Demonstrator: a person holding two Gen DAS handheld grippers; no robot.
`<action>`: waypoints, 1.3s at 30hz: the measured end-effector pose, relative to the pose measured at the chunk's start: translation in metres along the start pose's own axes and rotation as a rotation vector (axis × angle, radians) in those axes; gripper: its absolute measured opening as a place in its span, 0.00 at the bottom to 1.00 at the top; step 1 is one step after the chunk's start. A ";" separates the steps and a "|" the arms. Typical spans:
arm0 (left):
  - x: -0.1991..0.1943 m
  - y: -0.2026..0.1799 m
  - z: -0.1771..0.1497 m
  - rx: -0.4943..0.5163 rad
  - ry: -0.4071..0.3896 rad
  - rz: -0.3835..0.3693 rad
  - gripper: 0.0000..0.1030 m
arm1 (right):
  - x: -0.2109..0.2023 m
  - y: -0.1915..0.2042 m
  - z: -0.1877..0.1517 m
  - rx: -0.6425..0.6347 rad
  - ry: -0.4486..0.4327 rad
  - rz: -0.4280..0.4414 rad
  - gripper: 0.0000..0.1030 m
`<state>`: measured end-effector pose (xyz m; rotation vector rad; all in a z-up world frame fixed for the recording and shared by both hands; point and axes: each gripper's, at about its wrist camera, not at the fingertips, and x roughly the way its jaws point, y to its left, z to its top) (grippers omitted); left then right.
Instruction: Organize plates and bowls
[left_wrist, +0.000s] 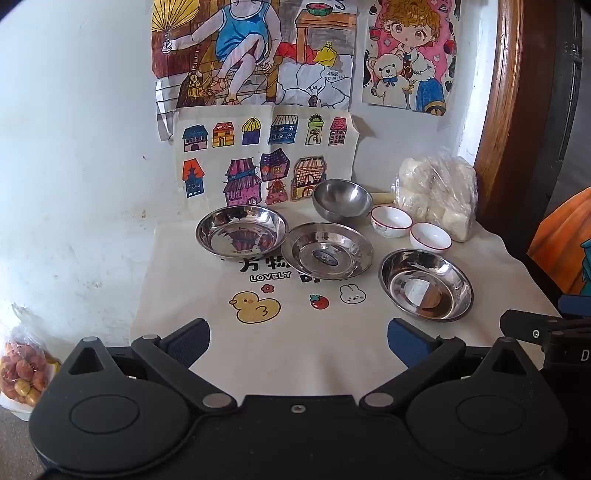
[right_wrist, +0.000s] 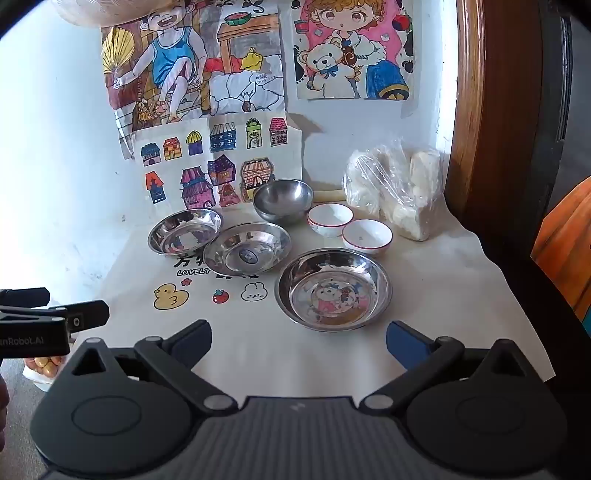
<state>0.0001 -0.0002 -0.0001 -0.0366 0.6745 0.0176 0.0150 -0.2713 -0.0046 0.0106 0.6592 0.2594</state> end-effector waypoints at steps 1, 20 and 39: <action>0.000 0.000 0.000 0.000 0.000 -0.001 0.99 | 0.000 0.000 0.000 0.000 0.000 0.000 1.00; 0.003 -0.009 0.002 -0.001 0.004 -0.009 0.99 | 0.003 -0.001 0.000 -0.004 -0.002 -0.015 1.00; 0.004 -0.008 0.001 0.001 0.004 -0.010 0.99 | 0.003 -0.003 0.000 -0.001 -0.002 -0.019 1.00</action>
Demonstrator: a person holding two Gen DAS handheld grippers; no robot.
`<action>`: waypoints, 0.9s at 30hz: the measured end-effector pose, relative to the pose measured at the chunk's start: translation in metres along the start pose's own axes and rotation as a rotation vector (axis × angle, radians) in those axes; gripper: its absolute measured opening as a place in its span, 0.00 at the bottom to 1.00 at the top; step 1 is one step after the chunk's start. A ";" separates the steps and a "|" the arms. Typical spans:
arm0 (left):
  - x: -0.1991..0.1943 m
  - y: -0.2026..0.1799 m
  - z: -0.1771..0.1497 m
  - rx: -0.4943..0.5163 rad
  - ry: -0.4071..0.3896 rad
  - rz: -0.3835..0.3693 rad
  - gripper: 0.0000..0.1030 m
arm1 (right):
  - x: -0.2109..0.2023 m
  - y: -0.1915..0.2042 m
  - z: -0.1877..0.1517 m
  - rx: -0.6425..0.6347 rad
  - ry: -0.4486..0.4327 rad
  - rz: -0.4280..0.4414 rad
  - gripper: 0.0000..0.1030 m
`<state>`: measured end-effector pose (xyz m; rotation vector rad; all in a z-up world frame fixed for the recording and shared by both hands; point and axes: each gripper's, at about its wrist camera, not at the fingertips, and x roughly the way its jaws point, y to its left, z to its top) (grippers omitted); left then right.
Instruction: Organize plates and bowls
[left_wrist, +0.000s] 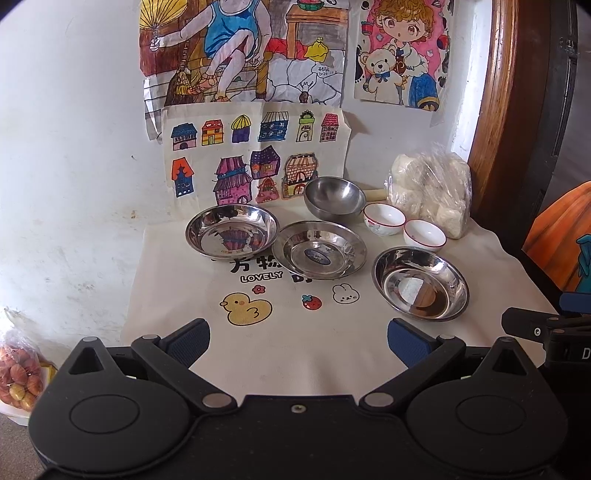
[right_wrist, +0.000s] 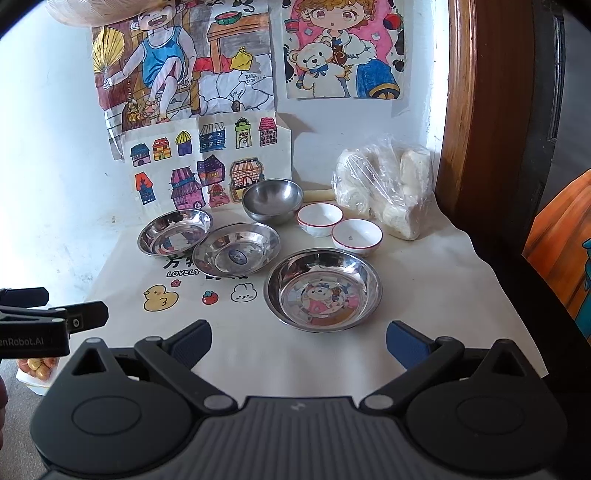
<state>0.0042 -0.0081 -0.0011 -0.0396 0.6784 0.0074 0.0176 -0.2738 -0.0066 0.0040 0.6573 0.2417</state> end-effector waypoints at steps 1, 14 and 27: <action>0.000 0.000 0.000 0.000 0.000 0.000 0.99 | 0.000 0.000 0.000 0.000 0.000 0.000 1.00; 0.001 0.001 0.000 0.000 0.002 -0.002 0.99 | 0.000 0.000 0.002 0.000 0.001 -0.001 1.00; 0.001 0.001 0.000 -0.001 0.003 -0.003 0.99 | 0.002 0.000 0.002 0.001 0.001 -0.003 1.00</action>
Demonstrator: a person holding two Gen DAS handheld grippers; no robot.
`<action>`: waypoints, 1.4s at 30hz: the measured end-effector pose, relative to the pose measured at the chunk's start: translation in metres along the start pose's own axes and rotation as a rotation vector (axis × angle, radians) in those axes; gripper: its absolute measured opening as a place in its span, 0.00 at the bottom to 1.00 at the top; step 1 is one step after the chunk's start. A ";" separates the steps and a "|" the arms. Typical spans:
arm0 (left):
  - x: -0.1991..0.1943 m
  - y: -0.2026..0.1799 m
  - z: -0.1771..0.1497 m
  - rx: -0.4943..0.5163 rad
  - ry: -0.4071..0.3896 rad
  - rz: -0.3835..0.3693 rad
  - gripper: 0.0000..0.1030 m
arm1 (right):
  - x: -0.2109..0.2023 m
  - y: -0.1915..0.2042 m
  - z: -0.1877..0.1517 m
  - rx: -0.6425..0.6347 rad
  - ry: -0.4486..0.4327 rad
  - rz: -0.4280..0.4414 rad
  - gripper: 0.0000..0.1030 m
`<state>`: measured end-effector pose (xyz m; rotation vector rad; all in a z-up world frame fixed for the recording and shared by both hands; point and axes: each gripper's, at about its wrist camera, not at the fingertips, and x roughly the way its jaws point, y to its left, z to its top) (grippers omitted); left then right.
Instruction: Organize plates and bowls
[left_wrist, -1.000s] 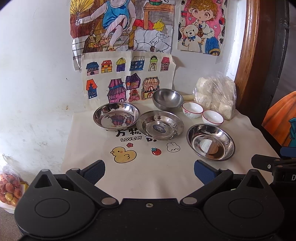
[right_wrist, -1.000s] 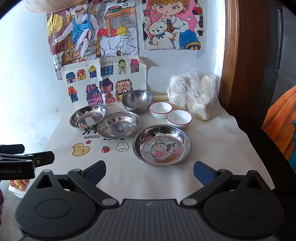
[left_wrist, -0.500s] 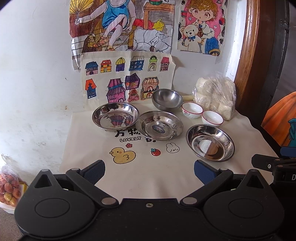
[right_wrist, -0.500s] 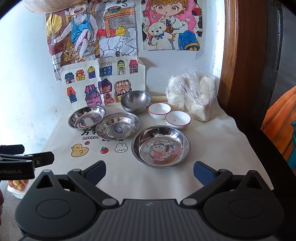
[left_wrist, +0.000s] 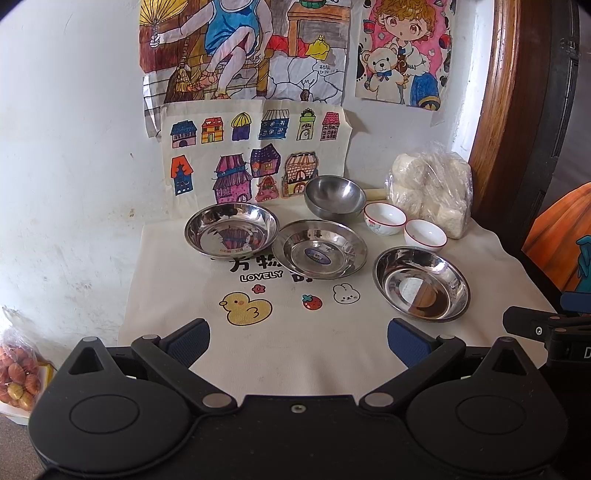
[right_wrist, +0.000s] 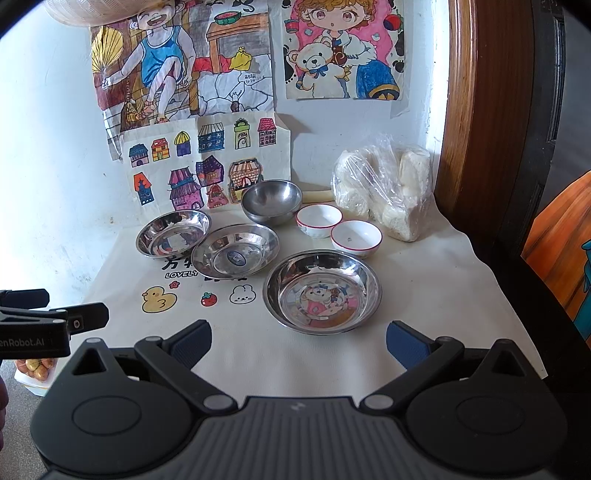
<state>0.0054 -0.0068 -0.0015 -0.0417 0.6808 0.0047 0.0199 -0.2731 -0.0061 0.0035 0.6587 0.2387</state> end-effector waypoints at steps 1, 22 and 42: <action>0.000 0.000 0.000 0.000 0.000 0.000 0.99 | 0.000 -0.001 0.000 0.000 0.000 0.000 1.00; 0.006 0.002 -0.007 -0.016 0.012 -0.005 0.99 | 0.010 0.005 0.003 -0.009 0.010 -0.003 1.00; 0.033 0.003 0.002 0.002 0.124 0.023 0.99 | 0.030 0.005 0.005 -0.013 0.082 -0.006 1.00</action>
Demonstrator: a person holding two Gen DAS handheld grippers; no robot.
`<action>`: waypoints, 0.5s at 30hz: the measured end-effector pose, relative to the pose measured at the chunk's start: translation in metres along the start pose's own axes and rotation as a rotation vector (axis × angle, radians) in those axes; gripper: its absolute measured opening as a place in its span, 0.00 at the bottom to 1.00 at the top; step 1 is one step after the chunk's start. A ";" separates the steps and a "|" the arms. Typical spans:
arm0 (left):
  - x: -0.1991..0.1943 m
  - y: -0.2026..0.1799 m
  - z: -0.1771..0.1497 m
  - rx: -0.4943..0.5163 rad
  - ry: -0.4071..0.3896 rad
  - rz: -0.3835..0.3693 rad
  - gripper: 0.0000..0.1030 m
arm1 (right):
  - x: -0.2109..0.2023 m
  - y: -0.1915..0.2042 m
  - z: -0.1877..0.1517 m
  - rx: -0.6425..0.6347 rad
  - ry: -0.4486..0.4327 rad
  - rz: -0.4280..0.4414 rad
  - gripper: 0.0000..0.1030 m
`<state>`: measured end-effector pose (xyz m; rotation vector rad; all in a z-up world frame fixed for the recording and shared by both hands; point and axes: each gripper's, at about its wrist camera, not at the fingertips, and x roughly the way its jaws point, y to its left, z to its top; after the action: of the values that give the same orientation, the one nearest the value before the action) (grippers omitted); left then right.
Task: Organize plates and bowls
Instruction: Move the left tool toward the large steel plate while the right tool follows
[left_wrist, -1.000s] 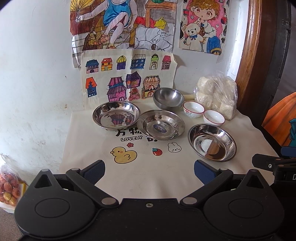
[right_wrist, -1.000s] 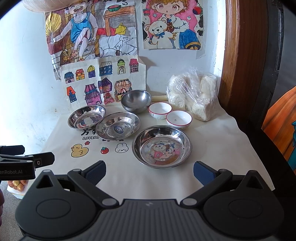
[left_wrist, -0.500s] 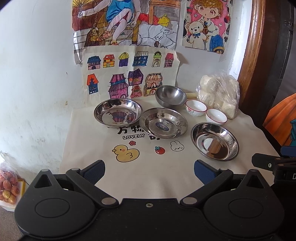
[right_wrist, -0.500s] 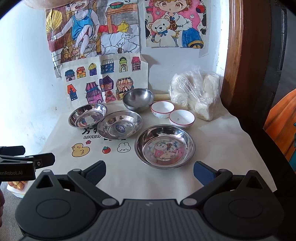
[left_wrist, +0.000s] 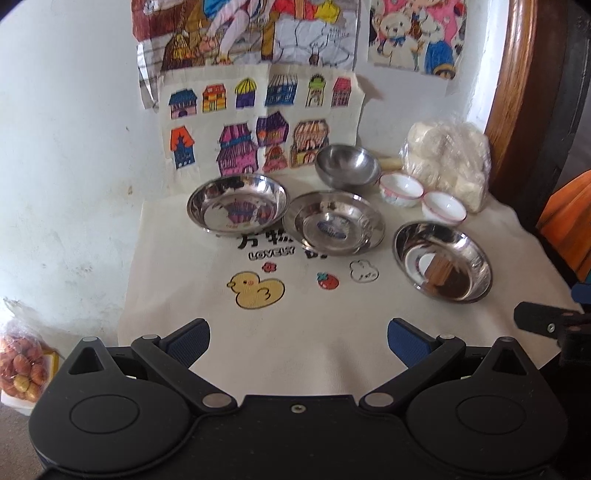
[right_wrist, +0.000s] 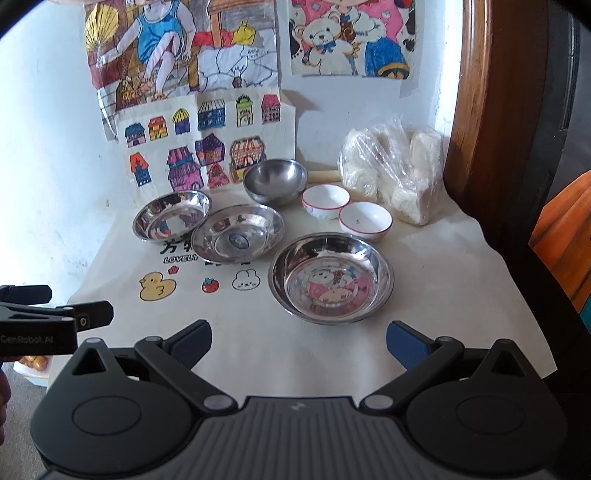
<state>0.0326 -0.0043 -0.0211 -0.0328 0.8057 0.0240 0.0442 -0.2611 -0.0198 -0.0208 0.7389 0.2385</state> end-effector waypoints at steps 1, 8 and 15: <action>0.004 -0.001 0.001 0.000 0.010 0.004 0.99 | 0.003 -0.001 0.001 -0.002 0.004 0.001 1.00; 0.035 -0.019 0.018 -0.006 0.071 0.024 0.99 | 0.033 -0.023 0.014 -0.003 0.056 0.025 1.00; 0.083 -0.052 0.043 -0.064 0.155 0.044 0.99 | 0.074 -0.066 0.039 -0.028 0.111 0.052 1.00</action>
<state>0.1232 -0.0538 -0.0503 -0.0786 0.9607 0.0900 0.1370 -0.3059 -0.0448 -0.0420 0.8470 0.2992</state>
